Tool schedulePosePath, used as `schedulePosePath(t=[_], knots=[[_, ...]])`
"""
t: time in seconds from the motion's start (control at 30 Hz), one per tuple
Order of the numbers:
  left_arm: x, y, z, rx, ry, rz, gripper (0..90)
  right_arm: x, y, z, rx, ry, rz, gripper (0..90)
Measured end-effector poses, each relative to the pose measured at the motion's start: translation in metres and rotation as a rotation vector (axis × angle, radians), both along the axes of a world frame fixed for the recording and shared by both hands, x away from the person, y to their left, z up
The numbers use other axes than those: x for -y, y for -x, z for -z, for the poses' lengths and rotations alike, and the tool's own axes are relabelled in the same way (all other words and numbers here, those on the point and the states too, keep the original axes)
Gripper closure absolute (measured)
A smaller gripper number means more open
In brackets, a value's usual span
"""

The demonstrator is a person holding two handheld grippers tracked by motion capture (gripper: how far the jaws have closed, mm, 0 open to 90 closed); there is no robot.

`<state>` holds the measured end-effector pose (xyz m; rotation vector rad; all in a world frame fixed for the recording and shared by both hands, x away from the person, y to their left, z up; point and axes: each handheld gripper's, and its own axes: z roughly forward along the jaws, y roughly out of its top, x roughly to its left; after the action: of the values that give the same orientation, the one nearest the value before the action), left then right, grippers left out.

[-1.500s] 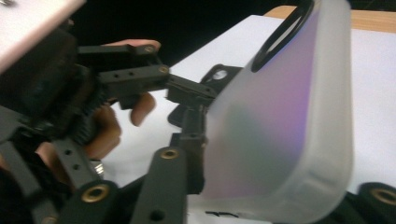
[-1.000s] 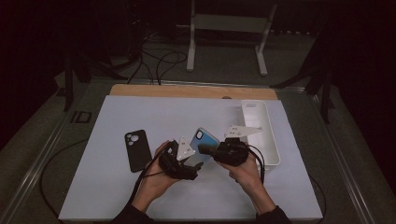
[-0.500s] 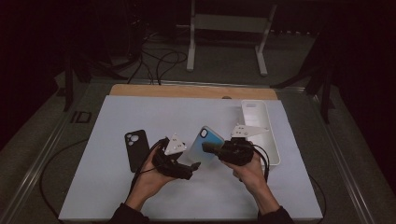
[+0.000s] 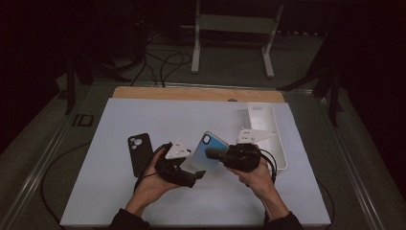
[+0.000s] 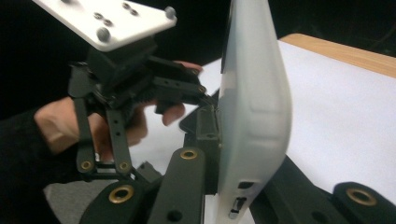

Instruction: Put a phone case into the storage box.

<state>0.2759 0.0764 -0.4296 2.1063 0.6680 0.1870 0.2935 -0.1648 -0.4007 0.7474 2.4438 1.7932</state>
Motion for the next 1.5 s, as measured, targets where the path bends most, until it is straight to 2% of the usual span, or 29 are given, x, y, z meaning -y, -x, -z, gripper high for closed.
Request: schedulePosePath(t=[0.03, 0.1, 0.23, 0.3, 0.47, 0.57, 0.7, 0.77, 0.83, 0.93, 1.0, 1.03, 1.07, 1.1, 1.13, 1.17, 1.23, 1.3, 1.33, 1.4, 1.5], knots=[[0.0, 0.0, 0.0, -0.005, 0.009, 0.008, 16.5, -0.001, 0.001, 0.0, -0.001, -0.01, -0.029, 86.5], [-0.002, 0.0, -0.001, -0.018, 0.038, 0.036, 19.1, -0.002, 0.002, 0.0, 0.01, -0.013, -0.05, 86.6], [-0.001, 0.002, -0.001, -0.023, 0.057, 0.071, 28.3, -0.002, 0.003, -0.001, 0.005, -0.044, -0.071, 86.6], [0.0, 0.003, -0.001, -0.011, 0.055, 0.07, 33.4, -0.003, 0.003, -0.001, 0.0, -0.056, -0.078, 86.5], [-0.001, 0.003, 0.001, -0.027, 0.075, 0.106, 43.5, 0.0, 0.003, -0.002, -0.005, -0.069, -0.093, 86.5], [-0.001, 0.003, 0.001, -0.024, 0.078, 0.113, 44.8, 0.002, 0.002, -0.001, -0.016, -0.086, -0.102, 86.6], [-0.001, 0.002, 0.001, -0.037, 0.122, 0.127, 44.7, 0.005, 0.0, 0.002, -0.022, -0.112, -0.122, 86.6], [-0.001, 0.003, 0.0, -0.031, 0.114, 0.139, 45.9, 0.005, 0.0, 0.002, -0.02, -0.117, -0.125, 86.7], [-0.001, 0.006, 0.001, -0.011, 0.103, 0.155, 50.6, 0.007, 0.001, 0.002, -0.015, -0.114, -0.127, 86.2], [-0.002, 0.007, 0.001, -0.005, 0.108, 0.168, 58.2, 0.009, 0.001, 0.0, 0.0, -0.098, -0.143, 84.1], [-0.002, 0.007, 0.002, -0.007, 0.104, 0.169, 65.5, 0.01, 0.001, -0.001, 0.008, -0.079, -0.136, 75.6], [-0.002, 0.007, 0.002, -0.007, 0.104, 0.169, 68.3, 0.01, 0.001, -0.001, 0.008, -0.079, -0.136, 75.6], [-0.001, 0.006, 0.002, -0.014, 0.104, 0.175, 71.6, 0.01, -0.001, -0.001, 0.007, -0.058, -0.122, 66.5], [-0.001, 0.006, 0.002, -0.014, 0.104, 0.175, 73.6, 0.01, -0.001, -0.001, 0.007, -0.058, -0.122, 66.5], [-0.001, 0.007, 0.002, -0.011, 0.109, 0.181, 78.2, 0.01, -0.002, 0.0, 0.001, -0.046, -0.111, 56.5], [-0.001, 0.007, 0.002, -0.011, 0.109, 0.181, 79.3, 0.01, -0.002, 0.0, 0.001, -0.046, -0.111, 56.5], [0.0, 0.008, 0.002, -0.001, 0.111, 0.189, 80.4, 0.01, -0.002, 0.0, -0.004, -0.045, -0.101, 47.8], [0.003, 0.008, 0.0, 0.02, 0.096, 0.165, 80.7, 0.007, 0.0, -0.001, 0.01, -0.012, -0.07, 36.8], [0.003, 0.008, -0.001, 0.023, 0.084, 0.15, 80.7, 0.004, 0.001, -0.001, 0.027, 0.017, -0.045, 29.3], [0.002, 0.007, -0.002, 0.03, 0.073, 0.125, 80.8, 0.002, 0.003, -0.001, 0.039, 0.045, -0.017, 20.0], [-0.001, 0.007, -0.003, 0.033, 0.072, 0.098, 80.9, 0.001, 0.005, -0.002, 0.06, 0.078, 0.038, 13.6]])
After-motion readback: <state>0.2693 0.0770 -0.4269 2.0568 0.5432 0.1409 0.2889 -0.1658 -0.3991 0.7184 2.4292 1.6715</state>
